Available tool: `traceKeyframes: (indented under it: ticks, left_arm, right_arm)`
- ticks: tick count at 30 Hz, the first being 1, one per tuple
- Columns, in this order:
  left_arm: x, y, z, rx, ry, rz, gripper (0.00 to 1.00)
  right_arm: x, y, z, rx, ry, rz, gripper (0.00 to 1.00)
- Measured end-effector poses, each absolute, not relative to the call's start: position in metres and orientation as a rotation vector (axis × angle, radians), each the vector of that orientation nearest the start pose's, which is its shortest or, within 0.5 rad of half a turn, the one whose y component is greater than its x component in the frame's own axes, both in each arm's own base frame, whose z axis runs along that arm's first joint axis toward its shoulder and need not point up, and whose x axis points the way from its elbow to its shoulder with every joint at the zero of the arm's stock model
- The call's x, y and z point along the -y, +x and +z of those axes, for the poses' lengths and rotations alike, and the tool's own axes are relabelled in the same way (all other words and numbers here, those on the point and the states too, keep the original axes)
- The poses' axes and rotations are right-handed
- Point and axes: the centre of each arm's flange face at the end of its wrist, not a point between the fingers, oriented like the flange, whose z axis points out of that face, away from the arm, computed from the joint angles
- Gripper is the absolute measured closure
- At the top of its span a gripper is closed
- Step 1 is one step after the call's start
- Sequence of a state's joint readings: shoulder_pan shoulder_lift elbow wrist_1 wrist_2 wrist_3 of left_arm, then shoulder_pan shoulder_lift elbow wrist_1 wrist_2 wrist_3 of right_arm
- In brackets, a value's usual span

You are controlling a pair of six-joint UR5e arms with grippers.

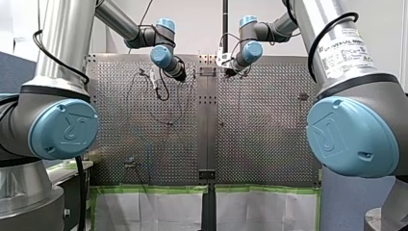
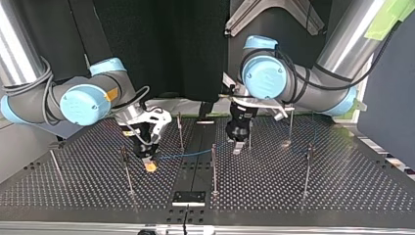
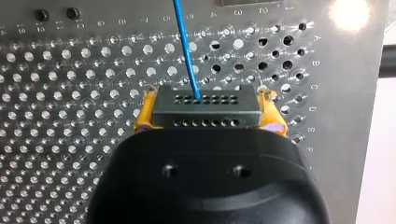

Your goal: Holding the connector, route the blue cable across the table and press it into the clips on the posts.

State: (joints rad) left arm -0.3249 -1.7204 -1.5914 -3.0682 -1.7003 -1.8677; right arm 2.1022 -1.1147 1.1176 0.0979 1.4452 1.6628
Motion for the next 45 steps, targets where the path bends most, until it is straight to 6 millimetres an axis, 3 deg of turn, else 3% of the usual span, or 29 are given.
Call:
traceKeyframes:
  ticks: [14,21,24,29,41,45]
  left_arm:
    - [0.292,0.409,0.414,-1.676,-0.021,-0.423,0.00]
    - [0.298,0.388,0.455,-1.578,-0.017,-0.450,0.00]
    - [0.303,0.386,0.468,-1.554,-0.020,-0.450,0.00]
    - [0.317,0.390,0.474,-1.552,-0.008,-0.439,0.00]
    - [0.377,0.396,0.470,-1.559,0.025,-0.404,0.00]
    - [0.397,0.394,0.459,-1.574,0.034,-0.394,0.00]
  right_arm:
    - [0.504,0.462,0.434,0.980,1.747,1.665,1.00]
    - [0.504,0.462,0.434,0.982,1.745,1.667,1.00]
    - [0.504,0.462,0.434,0.983,1.745,1.668,1.00]
    - [0.504,0.461,0.434,0.983,1.744,1.668,1.00]
    - [0.506,0.460,0.434,0.985,1.742,1.666,1.00]
    - [0.507,0.459,0.434,0.986,1.739,1.665,1.00]
